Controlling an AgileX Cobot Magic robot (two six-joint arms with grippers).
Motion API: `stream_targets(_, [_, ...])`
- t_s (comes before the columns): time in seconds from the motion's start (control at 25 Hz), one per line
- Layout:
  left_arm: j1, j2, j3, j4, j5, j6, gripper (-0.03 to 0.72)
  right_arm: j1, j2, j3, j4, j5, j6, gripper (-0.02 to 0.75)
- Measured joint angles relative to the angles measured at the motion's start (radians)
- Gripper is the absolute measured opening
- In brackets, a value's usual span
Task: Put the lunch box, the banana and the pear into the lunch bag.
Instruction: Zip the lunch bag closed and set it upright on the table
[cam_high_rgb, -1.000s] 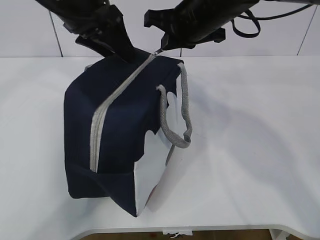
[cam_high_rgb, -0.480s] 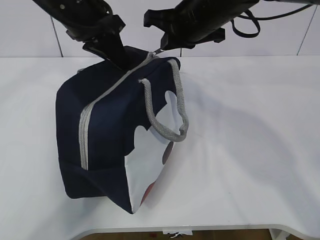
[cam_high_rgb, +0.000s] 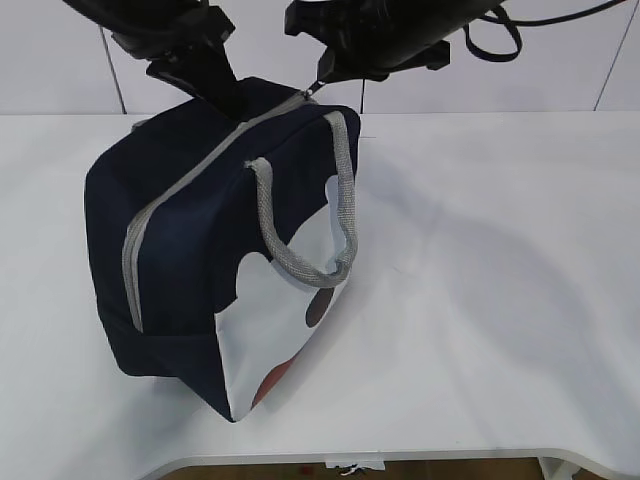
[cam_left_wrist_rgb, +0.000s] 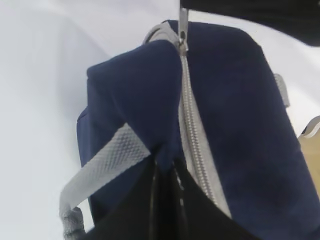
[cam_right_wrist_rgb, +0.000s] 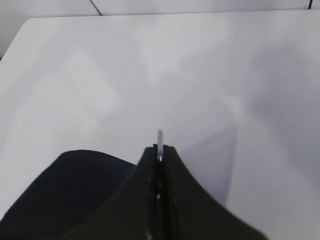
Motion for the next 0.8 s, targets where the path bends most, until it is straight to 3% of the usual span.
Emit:
stream_targets(0.24, [-0.01,-0.043,0.0,0.006,0.002,0.0,-0.001,-0.001,-0.007,-0.013,-0.032,0.002,0.0,0.001])
stream_targets(0.8, [-0.047,-0.118,0.0,-0.025,0.0,0.0,-0.002,-0.091,0.013,-0.014,-0.02,0.049,0.004,0.001])
